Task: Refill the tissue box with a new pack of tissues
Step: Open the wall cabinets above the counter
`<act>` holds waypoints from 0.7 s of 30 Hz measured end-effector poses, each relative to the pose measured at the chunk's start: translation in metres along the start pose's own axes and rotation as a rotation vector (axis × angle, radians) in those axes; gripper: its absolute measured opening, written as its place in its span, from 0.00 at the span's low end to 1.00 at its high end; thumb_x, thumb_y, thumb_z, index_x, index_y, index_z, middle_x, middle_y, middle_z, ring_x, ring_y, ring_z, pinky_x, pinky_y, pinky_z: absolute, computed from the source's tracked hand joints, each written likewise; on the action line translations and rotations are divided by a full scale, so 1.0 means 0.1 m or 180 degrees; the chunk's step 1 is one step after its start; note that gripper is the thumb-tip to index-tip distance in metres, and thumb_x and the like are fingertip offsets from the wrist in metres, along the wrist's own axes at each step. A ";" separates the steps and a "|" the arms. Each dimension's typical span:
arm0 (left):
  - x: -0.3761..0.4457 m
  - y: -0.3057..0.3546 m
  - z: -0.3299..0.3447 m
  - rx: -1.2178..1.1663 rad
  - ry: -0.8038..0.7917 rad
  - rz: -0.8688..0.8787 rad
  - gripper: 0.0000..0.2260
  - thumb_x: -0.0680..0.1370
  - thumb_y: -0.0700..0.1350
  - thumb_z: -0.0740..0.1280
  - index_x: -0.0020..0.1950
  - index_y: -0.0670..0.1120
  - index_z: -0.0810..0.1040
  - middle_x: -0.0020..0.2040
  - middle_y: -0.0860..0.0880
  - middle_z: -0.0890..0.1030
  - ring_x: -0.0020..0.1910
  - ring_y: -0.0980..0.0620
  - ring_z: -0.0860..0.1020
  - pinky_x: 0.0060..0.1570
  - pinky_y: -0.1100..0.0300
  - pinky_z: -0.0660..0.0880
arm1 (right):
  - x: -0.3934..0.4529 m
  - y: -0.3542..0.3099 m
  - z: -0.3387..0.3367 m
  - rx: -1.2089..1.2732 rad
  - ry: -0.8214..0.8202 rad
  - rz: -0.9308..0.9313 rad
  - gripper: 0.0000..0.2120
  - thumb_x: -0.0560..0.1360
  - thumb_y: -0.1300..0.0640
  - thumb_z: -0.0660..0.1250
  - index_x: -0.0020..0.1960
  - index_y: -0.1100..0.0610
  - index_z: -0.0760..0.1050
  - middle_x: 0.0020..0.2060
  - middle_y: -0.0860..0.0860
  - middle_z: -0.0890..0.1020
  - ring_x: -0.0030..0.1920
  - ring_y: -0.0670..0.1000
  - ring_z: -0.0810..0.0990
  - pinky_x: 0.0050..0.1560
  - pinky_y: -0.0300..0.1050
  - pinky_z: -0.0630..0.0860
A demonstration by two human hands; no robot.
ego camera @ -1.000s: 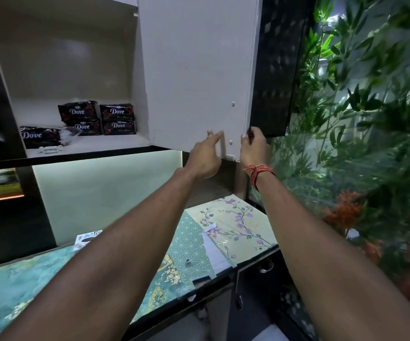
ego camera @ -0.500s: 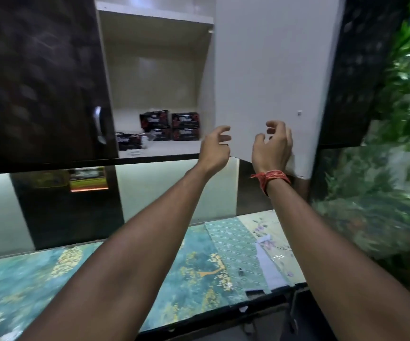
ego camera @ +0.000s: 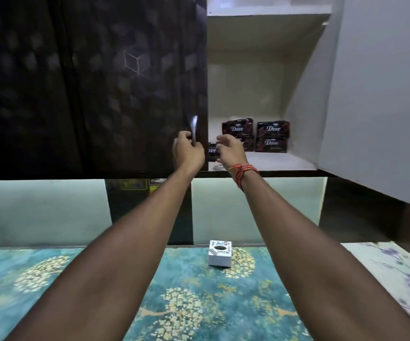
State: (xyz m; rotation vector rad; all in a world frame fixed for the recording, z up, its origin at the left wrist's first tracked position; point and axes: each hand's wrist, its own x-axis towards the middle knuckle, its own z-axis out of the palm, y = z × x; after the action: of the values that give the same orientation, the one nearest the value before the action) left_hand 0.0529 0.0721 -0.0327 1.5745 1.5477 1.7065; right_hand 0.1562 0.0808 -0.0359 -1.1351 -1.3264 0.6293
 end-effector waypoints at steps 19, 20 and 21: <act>-0.84 -0.11 -1.19 -0.0591 0.0363 0.0241 0.09 0.80 0.51 0.61 0.56 0.49 0.76 0.47 0.51 0.80 0.48 0.52 0.79 0.50 0.54 0.77 | -1.09 -0.36 0.64 0.1392 -0.0697 -0.0156 0.11 0.80 0.60 0.58 0.52 0.61 0.79 0.44 0.55 0.81 0.43 0.50 0.79 0.43 0.44 0.79; -0.91 -0.11 -1.38 -0.0558 0.0483 0.0217 0.11 0.79 0.53 0.61 0.56 0.49 0.76 0.49 0.50 0.81 0.49 0.51 0.80 0.52 0.52 0.78 | -1.26 -0.43 0.80 0.1383 -0.0857 -0.0253 0.10 0.80 0.60 0.58 0.52 0.59 0.79 0.45 0.56 0.81 0.44 0.51 0.79 0.43 0.43 0.79; -0.97 -0.12 -1.57 -0.0487 0.0584 0.0181 0.15 0.78 0.56 0.61 0.58 0.48 0.76 0.53 0.47 0.81 0.51 0.49 0.81 0.54 0.50 0.79 | -1.42 -0.52 0.95 0.1350 -0.0961 -0.0345 0.10 0.80 0.60 0.58 0.52 0.58 0.79 0.47 0.56 0.82 0.46 0.53 0.80 0.46 0.44 0.79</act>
State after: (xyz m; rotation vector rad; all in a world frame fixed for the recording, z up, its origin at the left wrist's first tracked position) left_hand -0.0557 -0.0760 -0.0559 1.4330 1.4269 1.9983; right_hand 0.0250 -0.0381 -0.0615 -0.6362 -1.4100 0.9756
